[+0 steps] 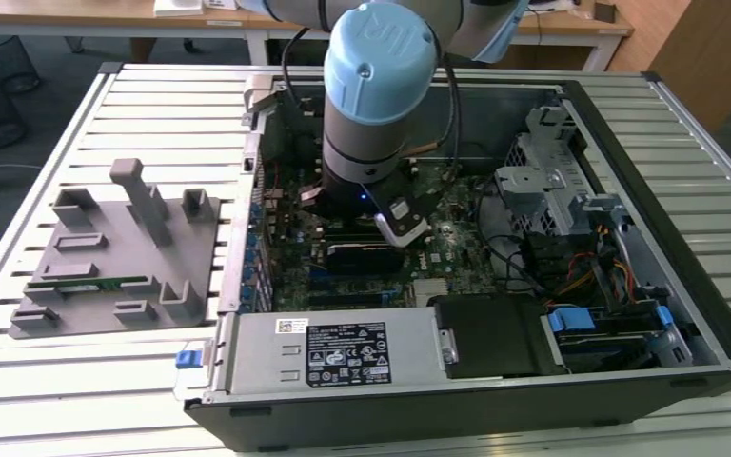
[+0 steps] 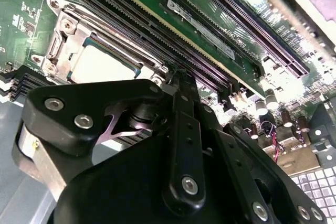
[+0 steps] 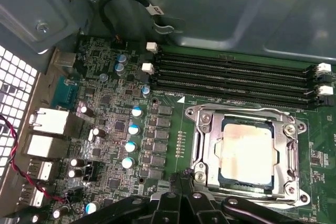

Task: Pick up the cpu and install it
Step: 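Install the second cpu locking lever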

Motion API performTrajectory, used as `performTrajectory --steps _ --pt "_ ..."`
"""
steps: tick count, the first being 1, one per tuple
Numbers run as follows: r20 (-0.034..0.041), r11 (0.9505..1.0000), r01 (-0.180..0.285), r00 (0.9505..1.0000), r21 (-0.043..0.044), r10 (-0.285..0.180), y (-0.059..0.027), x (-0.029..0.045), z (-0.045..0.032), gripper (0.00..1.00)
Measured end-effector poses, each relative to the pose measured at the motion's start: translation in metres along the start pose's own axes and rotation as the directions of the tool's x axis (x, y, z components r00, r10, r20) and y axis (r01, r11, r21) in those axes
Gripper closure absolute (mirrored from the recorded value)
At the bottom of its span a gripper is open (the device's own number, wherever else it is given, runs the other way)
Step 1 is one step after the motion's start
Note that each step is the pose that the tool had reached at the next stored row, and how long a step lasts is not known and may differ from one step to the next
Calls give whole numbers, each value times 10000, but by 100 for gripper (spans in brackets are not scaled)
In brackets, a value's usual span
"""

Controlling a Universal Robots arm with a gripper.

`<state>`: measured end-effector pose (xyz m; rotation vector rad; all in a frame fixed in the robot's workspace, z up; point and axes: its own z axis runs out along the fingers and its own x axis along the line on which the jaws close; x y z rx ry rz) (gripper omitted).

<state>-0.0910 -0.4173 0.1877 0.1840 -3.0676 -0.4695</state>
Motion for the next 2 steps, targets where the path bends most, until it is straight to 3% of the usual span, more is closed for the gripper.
performTrajectory --steps 2 --pt "2 10000 1 10000 -4 -1 0 0 2 89"
